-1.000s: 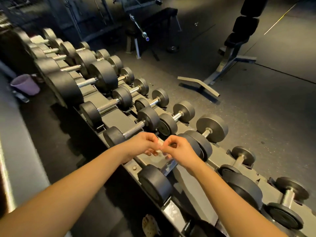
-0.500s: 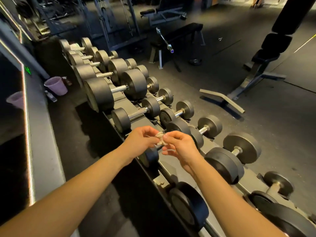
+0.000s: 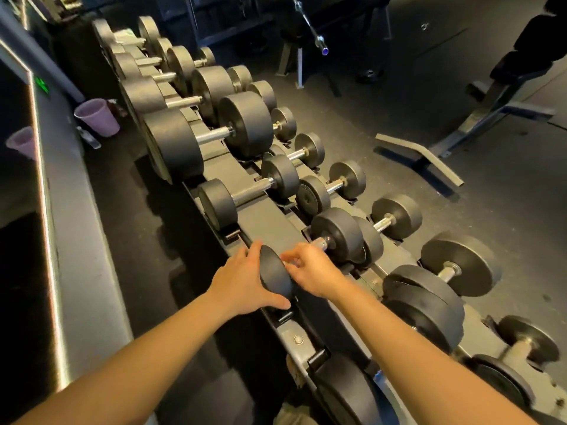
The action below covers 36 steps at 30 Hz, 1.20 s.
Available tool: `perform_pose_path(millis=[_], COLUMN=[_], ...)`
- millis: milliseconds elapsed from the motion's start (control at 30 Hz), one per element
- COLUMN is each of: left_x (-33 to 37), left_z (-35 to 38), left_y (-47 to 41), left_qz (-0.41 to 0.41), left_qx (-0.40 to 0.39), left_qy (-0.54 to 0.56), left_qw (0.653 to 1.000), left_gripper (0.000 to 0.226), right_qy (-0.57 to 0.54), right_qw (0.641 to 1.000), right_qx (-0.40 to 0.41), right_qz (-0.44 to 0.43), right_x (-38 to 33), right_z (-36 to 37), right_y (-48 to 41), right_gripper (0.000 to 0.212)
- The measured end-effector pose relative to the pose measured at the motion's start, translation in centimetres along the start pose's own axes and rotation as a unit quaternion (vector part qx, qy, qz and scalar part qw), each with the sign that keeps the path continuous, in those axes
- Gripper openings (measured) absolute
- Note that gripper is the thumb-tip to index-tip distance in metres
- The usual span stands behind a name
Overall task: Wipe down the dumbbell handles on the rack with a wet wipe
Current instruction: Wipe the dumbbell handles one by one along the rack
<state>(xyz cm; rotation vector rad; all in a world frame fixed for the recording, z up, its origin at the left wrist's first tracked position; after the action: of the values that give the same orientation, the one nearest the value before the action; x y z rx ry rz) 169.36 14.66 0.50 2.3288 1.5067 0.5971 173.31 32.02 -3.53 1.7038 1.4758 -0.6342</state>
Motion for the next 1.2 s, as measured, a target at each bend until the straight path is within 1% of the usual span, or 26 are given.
perform_pose_path(millis=[33,67,133,200,267,367,400,433,500,533,567,600,633,667,700,733,767,800,833,867,933,967,1033,1133,1200], left_x=[0.0,-0.1,-0.1,0.0,0.1,-0.1,-0.1,-0.1,0.1,0.2,0.2,0.3,0.2,0.2,0.2,0.3,0.3,0.3,0.4,0.5,0.5,0.4,0.5,0.5,0.4], left_z=[0.1,0.1,0.2,0.3,0.3,0.4,0.4,0.4,0.6,0.5,0.5,0.4,0.4,0.3,0.2,0.1,0.1,0.1,0.1,0.2,0.2,0.2,0.1,0.1,0.2], left_y=[-0.2,-0.4,-0.3,-0.2,-0.1,-0.1,0.0,0.0,0.1,0.1,0.1,0.1,0.1,0.1,0.1,0.1,0.2,0.2,0.2,0.2,0.1,0.2,0.2,0.1,0.0], left_qz=[0.002,0.005,0.01,0.009,0.007,0.008,0.009,0.01,0.01,0.011,0.011,0.011,0.011,0.01,0.01,0.008,0.007,0.006,0.005,0.005,0.003,0.001,0.001,-0.002,-0.003], left_qx=[0.008,0.015,0.023,0.029,0.027,0.028,0.029,0.029,0.039,0.043,0.043,0.042,0.041,0.038,0.033,0.029,0.028,0.03,0.032,0.033,0.033,0.03,0.03,0.031,0.028], left_qy=[-0.008,-0.015,-0.01,0.009,0.034,0.053,0.055,0.057,0.056,0.052,0.048,0.048,0.05,0.053,0.058,0.062,0.066,0.069,0.071,0.07,0.065,0.064,0.064,0.066,0.069], left_qw=[1.0,1.0,1.0,0.999,0.999,0.998,0.998,0.998,0.998,0.998,0.998,0.998,0.998,0.998,0.998,0.998,0.997,0.997,0.997,0.997,0.997,0.997,0.997,0.997,0.997], left_gripper=[0.141,0.14,0.135,0.132,0.131,0.129,0.129,0.129,0.128,0.127,0.126,0.125,0.125,0.126,0.126,0.127,0.127,0.127,0.127,0.127,0.127,0.126,0.126,0.127,0.128], right_qy=[0.02,0.047,0.116,0.18,0.236,0.308,0.317,0.302,0.184,0.123,0.096,0.106,0.14,0.176,0.195,0.178,0.111,0.018,-0.077,-0.16,-0.276,-0.313,-0.357,-0.367,-0.321], right_qw=[0.999,0.996,0.984,0.969,0.961,0.95,0.947,0.952,0.98,0.987,0.986,0.979,0.971,0.965,0.963,0.968,0.979,0.984,0.977,0.962,0.931,0.919,0.907,0.915,0.939], right_qx=[-0.027,-0.036,-0.035,-0.03,-0.014,0.014,0.019,0.021,-0.007,-0.032,-0.047,-0.048,-0.039,-0.023,0.01,0.058,0.114,0.163,0.197,0.217,0.219,0.211,0.182,0.131,0.099], right_qz=[-0.029,-0.063,-0.13,-0.164,-0.143,-0.053,-0.039,-0.04,-0.071,-0.094,-0.13,-0.167,-0.193,-0.195,-0.185,-0.167,-0.125,-0.069,-0.012,0.036,0.094,0.111,0.125,0.102,0.073], right_x=[0.2,0.4,0.6,0.6,0.9,1.2,0.9,0.5,-0.6,-0.9,-0.9,-0.5,0.0,0.9,2.0,3.0,3.6,3.9,4.1,4.1,3.7,3.4,2.7,2.4,3.0], right_z=[-0.1,-0.2,-0.1,-0.5,-1.7,-3.1,-2.7,-2.0,-0.5,-0.1,-0.1,-0.5,-0.8,-1.0,-1.0,-0.9,-0.7,-0.4,0.1,0.6,1.7,2.3,3.6,4.5,4.1], right_y=[-0.4,-0.7,-0.8,-1.1,-1.9,-2.6,-2.6,-2.5,-2.2,-2.0,-1.9,-1.8,-1.7,-1.5,-1.1,-0.5,0.4,1.2,1.5,1.6,1.4,1.4,1.9,2.4,2.1], right_gripper=[0.023,0.021,0.017,0.014,0.013,0.025,0.027,0.024,0.014,0.016,0.019,0.019,0.016,0.013,0.011,0.009,0.005,0.004,0.008,0.012,0.021,0.022,0.017,0.013,0.019])
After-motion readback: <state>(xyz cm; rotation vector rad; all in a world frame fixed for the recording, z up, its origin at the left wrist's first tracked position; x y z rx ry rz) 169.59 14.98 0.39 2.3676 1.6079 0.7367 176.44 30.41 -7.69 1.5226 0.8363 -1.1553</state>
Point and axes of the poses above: each hand's wrist, its own y-axis away from the middle knuckle, its own z-axis out of the palm, x = y × z, the point moved 1 cm from there along -y, towards the middle knuckle, and after that the axes turned 1 degree about -y, right-handed, at the moved point
